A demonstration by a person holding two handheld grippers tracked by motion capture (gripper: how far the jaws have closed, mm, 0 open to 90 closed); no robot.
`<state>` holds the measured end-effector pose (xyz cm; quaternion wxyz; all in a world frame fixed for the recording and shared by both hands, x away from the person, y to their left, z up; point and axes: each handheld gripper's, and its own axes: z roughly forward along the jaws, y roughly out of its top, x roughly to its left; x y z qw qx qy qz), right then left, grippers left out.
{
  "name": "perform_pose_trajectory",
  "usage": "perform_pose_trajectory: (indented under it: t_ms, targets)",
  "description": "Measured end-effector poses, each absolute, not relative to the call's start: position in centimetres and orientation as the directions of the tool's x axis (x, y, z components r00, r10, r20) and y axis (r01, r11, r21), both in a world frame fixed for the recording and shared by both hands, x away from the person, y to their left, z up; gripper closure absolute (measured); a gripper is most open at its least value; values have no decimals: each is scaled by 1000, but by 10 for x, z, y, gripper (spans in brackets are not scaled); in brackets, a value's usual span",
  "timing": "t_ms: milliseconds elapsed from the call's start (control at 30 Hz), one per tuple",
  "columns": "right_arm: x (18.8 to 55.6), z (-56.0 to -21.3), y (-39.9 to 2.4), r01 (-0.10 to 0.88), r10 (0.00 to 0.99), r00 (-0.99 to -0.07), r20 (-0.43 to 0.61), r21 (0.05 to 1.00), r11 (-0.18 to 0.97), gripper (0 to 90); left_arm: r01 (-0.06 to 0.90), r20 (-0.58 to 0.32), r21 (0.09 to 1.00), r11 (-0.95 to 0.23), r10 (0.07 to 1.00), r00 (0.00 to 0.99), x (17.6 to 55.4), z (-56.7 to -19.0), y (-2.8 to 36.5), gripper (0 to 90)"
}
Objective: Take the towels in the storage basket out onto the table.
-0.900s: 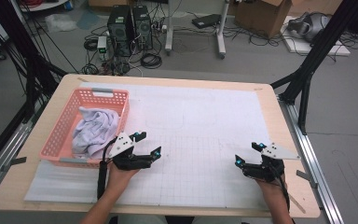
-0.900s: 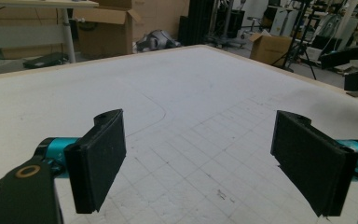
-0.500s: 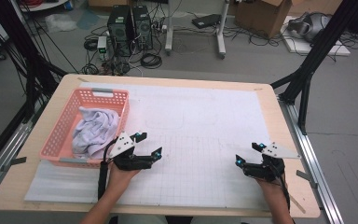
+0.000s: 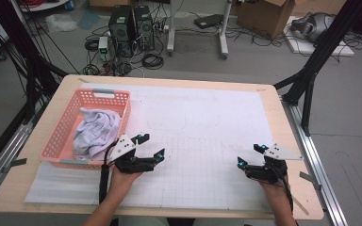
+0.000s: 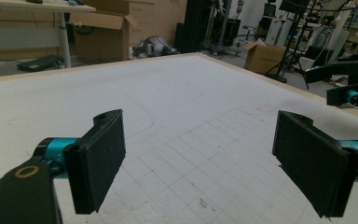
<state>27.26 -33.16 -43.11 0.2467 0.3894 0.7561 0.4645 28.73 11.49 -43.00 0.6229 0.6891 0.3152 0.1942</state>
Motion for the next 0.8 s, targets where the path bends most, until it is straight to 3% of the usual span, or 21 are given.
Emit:
perform_pose_trajectory:
  t_ms: [800]
  targets:
    - [274, -430, -330, 358, 809, -587, -22, 890, 284, 159, 157, -94, 987, -27, 697, 711, 280, -367, 138, 174]
